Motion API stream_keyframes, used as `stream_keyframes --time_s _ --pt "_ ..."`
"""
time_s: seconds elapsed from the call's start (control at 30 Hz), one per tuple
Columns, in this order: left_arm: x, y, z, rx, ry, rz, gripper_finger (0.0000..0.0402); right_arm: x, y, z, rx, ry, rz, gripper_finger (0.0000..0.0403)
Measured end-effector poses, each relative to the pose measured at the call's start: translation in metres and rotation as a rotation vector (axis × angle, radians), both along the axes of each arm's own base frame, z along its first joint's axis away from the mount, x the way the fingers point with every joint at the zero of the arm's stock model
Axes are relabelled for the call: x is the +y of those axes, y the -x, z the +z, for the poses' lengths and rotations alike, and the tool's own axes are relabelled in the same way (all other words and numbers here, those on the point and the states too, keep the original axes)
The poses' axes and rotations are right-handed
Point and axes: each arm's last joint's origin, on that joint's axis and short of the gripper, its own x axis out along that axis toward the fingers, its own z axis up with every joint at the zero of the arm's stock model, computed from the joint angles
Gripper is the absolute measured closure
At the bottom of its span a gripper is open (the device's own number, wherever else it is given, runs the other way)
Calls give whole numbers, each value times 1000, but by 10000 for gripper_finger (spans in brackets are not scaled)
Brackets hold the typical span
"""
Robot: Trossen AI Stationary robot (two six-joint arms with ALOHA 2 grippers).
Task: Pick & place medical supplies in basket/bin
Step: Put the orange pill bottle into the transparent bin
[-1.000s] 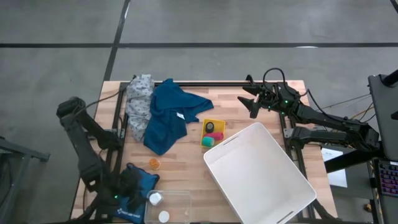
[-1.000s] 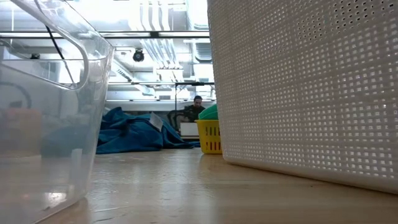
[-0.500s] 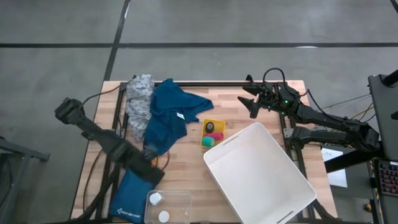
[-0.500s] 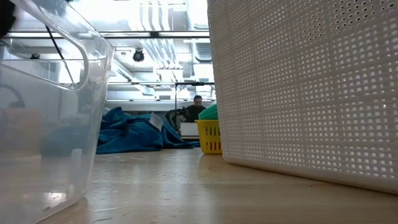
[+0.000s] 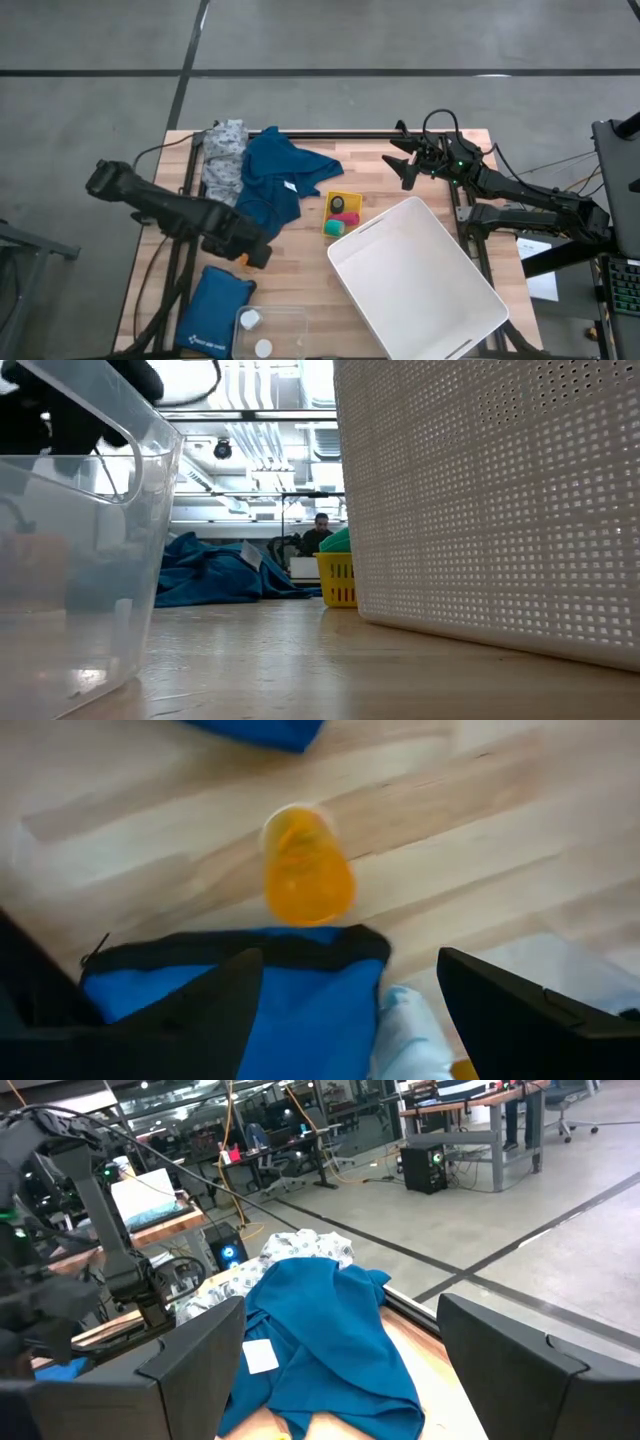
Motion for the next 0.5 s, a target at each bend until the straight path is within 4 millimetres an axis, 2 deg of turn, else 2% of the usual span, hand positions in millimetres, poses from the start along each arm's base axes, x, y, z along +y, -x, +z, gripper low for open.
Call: stream_keyframes --time_s 0.23,0.5 --pt "6 8 -27 86 97 20 94 0 0 0 -1 0 0 78" --pt "11 7 -33 71 100 15 94 0 0 0 0 0 0 78"
